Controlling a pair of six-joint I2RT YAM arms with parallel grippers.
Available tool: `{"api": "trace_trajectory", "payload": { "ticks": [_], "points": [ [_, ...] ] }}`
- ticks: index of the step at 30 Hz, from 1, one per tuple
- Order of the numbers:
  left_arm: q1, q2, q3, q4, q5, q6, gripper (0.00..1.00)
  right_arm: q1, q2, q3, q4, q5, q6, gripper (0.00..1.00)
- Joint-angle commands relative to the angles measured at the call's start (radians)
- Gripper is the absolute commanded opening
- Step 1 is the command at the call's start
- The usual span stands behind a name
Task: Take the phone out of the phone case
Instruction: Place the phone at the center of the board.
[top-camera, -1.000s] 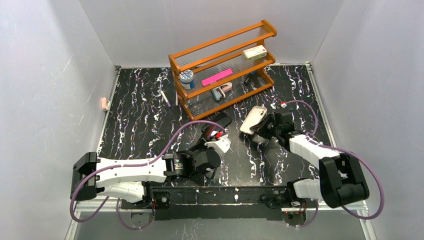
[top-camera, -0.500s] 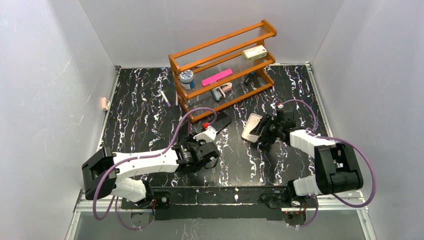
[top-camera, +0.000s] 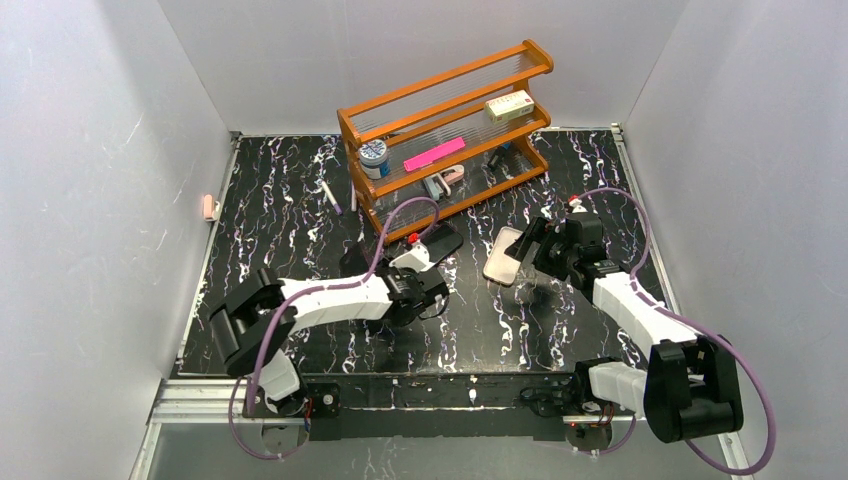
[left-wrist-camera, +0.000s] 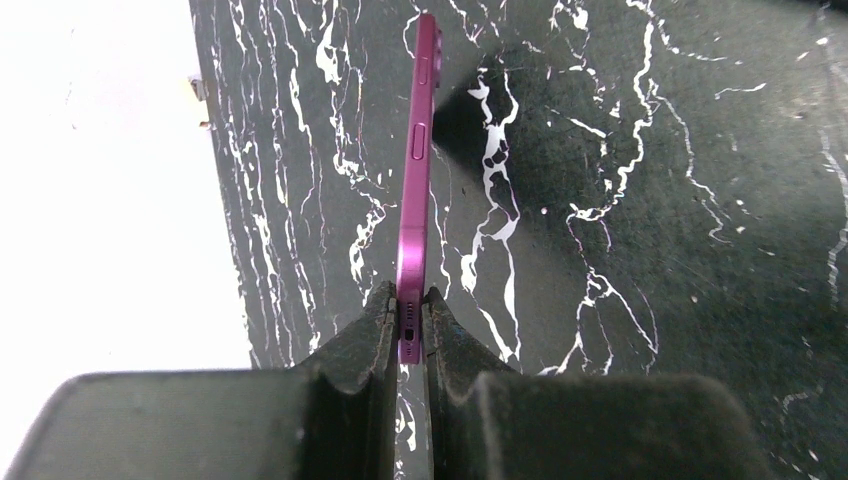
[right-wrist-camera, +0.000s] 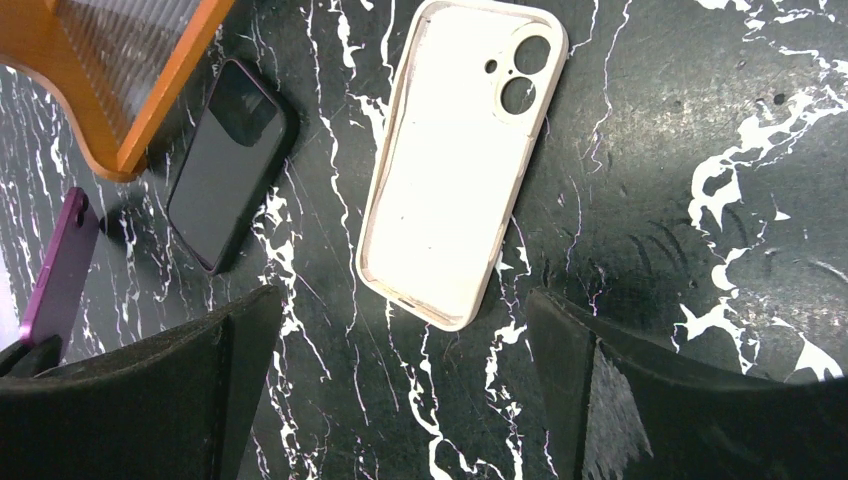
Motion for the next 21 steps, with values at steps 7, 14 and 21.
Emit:
{"api": "trace_trajectory", "payload": {
  "ticks": [7, 14, 21],
  "points": [
    [0.013, 0.097, 0.083, -0.097, 0.002, -0.085, 0.16, -0.003, -0.037, 0.008, 0.006, 0.011, -0.022, 0.99],
    [0.011, 0.089, 0.083, -0.100, 0.077, -0.110, 0.31, -0.003, -0.027, 0.006, 0.014, -0.009, -0.021, 0.99],
    [0.008, 0.065, 0.073, -0.059, 0.159, -0.106, 0.47, -0.003, -0.034, 0.005, 0.011, -0.016, -0.032, 0.99]
  ]
}}
